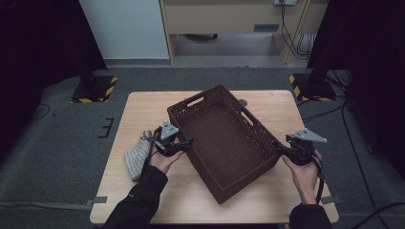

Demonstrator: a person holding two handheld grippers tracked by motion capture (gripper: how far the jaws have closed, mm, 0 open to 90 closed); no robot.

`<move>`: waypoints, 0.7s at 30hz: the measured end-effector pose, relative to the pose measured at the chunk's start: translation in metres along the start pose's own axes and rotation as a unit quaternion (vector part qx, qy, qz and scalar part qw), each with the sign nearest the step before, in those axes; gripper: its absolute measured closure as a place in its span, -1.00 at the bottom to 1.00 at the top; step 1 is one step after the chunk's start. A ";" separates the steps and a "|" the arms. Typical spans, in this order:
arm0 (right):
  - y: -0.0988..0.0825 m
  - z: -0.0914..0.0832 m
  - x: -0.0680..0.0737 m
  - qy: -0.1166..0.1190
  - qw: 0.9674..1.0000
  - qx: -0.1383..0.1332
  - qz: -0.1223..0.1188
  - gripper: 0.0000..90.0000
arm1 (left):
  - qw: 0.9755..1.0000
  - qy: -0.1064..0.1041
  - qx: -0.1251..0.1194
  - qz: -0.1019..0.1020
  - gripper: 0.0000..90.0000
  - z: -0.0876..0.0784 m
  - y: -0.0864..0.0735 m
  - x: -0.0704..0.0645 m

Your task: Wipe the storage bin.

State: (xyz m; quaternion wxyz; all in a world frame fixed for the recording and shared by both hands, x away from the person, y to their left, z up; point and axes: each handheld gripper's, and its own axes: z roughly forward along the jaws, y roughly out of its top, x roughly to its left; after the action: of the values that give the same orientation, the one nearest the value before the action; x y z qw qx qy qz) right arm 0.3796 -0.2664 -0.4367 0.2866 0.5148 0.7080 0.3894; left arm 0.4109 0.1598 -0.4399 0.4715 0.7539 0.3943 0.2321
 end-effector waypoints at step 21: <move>-0.001 0.000 0.001 -0.014 1.000 0.023 -0.007 0.43 | 0.999 -0.005 0.029 0.045 0.13 0.020 0.006 0.011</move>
State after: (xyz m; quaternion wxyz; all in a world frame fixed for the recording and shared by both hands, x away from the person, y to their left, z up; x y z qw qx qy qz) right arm 0.3788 -0.2655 -0.4381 0.2874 0.5214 0.7165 0.3635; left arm 0.4338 0.1570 -0.4434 0.4406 0.7855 0.3637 0.2378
